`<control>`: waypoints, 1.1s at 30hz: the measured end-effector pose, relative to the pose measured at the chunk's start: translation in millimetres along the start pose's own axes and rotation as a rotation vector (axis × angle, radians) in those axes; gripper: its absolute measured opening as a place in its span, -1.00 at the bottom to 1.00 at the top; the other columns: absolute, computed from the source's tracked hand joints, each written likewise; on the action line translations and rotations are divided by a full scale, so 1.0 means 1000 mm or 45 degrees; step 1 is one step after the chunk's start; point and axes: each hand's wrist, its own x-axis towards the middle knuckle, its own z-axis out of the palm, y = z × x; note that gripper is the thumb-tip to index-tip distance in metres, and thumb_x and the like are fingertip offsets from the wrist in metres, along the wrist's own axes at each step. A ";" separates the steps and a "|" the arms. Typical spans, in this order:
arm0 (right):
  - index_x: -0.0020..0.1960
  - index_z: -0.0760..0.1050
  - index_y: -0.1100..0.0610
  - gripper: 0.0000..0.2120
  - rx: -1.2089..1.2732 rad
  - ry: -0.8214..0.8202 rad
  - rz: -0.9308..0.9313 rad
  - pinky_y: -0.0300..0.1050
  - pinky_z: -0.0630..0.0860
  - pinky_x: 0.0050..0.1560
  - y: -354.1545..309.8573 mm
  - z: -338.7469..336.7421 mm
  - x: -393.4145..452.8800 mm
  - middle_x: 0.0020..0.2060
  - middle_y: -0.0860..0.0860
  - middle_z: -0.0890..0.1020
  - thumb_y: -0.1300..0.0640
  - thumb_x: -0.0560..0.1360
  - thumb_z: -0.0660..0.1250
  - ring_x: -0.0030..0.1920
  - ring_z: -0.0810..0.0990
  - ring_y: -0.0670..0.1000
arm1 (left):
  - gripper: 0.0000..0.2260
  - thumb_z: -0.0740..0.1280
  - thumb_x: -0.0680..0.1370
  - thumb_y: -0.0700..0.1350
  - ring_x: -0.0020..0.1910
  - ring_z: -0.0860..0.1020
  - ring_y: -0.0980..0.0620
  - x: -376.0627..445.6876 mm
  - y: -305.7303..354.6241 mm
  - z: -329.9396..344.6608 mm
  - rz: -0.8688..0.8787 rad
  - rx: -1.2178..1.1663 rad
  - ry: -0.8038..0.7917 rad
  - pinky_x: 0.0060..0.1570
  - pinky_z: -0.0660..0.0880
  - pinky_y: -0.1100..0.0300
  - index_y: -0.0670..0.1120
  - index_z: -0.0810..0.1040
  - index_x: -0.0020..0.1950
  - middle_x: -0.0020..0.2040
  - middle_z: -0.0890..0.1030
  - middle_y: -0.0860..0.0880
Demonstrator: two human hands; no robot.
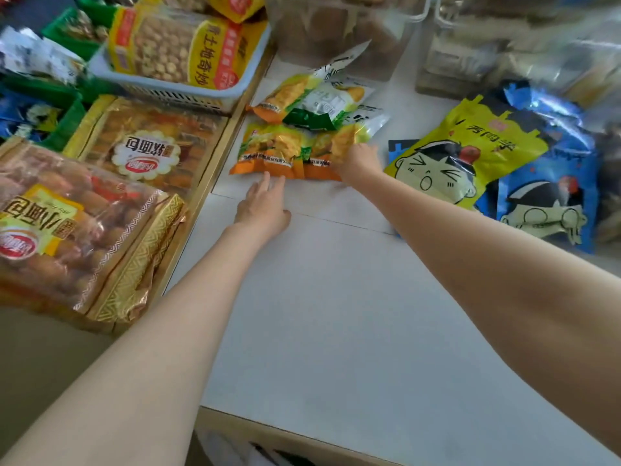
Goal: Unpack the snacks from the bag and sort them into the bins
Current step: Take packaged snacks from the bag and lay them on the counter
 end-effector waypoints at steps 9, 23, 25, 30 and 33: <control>0.45 0.21 0.16 -0.44 0.495 -0.176 -0.049 0.04 0.55 0.10 0.075 -0.046 -0.095 0.11 0.14 0.52 0.12 0.52 0.33 -0.01 0.59 0.11 | -0.48 0.16 0.56 -0.22 0.45 0.19 -0.17 -0.079 0.043 0.035 0.051 -0.155 0.015 0.38 0.20 0.01 -0.11 0.14 0.51 0.53 0.10 -0.10; 0.23 0.45 0.18 -0.74 0.317 -0.367 -0.077 -0.10 0.55 -0.05 0.286 -0.136 -0.393 -0.04 0.08 0.58 0.19 0.55 0.28 -0.13 0.59 0.07 | -0.57 0.21 0.54 -0.23 0.34 0.38 -0.10 -0.347 0.191 0.095 0.612 -0.221 -0.013 0.32 0.29 0.04 -0.06 0.35 0.41 0.37 0.41 -0.11; 0.20 0.49 0.13 -0.76 0.147 -0.345 -0.185 -0.11 0.52 0.02 0.317 -0.138 -0.453 -0.05 0.02 0.61 0.16 0.53 0.30 -0.10 0.60 0.05 | -0.67 0.20 0.54 -0.15 0.36 0.38 -0.05 -0.399 0.206 0.116 0.815 -0.256 -0.034 0.36 0.26 0.11 -0.07 0.50 0.30 0.33 0.47 -0.08; 0.17 0.56 0.09 -0.75 0.184 -0.463 -0.345 -0.45 0.44 -0.06 0.375 -0.123 -0.583 -0.11 -0.20 0.57 0.19 0.50 0.36 -0.14 0.56 -0.23 | -0.62 0.08 0.54 0.12 0.47 0.23 0.06 -0.475 0.227 0.164 1.030 -0.005 -0.301 0.37 0.09 0.04 0.01 0.63 0.09 0.27 0.54 0.08; 0.30 0.48 0.01 -0.67 0.018 -0.624 -0.457 -0.32 0.39 0.16 0.393 -0.090 -0.612 0.18 -0.11 0.52 0.11 0.54 0.31 0.10 0.53 -0.08 | -0.67 0.08 0.64 0.05 0.38 0.34 0.17 -0.493 0.230 0.171 0.951 0.322 -0.557 0.44 -0.19 0.06 -0.01 0.62 0.09 0.19 0.60 0.08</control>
